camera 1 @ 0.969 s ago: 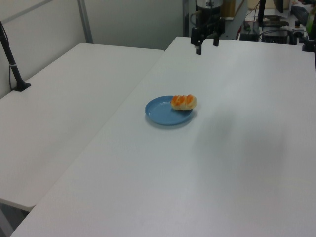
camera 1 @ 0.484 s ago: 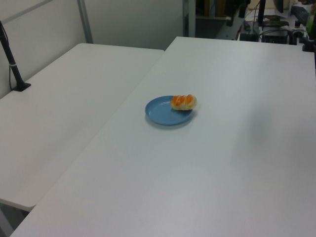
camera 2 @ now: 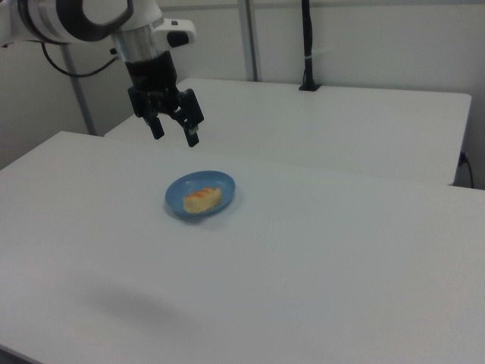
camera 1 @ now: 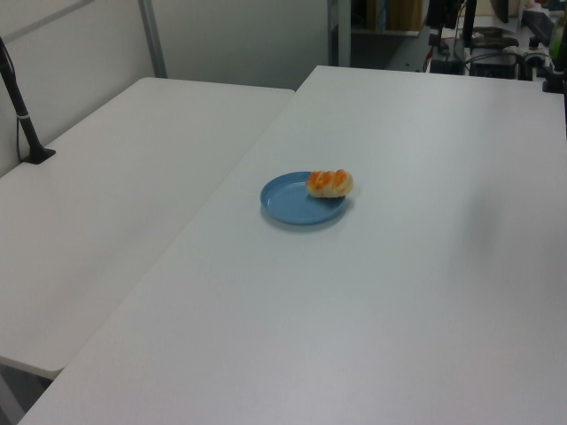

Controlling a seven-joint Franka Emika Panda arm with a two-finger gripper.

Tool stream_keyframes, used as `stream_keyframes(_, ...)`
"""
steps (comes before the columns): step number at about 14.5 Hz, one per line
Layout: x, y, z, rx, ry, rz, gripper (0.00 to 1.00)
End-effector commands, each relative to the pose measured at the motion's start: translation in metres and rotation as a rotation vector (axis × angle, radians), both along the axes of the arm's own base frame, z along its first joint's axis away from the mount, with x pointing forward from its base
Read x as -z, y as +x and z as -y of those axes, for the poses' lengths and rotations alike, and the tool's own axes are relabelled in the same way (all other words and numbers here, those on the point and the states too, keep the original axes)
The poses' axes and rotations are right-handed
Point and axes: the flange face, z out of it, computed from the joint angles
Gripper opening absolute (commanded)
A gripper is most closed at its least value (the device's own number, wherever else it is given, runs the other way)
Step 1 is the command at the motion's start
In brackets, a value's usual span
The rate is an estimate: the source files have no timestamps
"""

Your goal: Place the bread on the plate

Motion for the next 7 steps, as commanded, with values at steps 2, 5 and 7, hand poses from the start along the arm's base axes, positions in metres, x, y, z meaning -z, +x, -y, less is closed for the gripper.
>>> stream_keyframes(2, 0.0038, -0.0030, 0.0001, -0.045, -0.006, 0.007, 1.00)
stream_keyframes(5, 0.0030, -0.0030, -0.0002, -0.044, -0.003, 0.009, 1.00)
stream_keyframes(7, 0.0022, -0.0028, -0.0003, -0.044, -0.002, 0.012, 1.00)
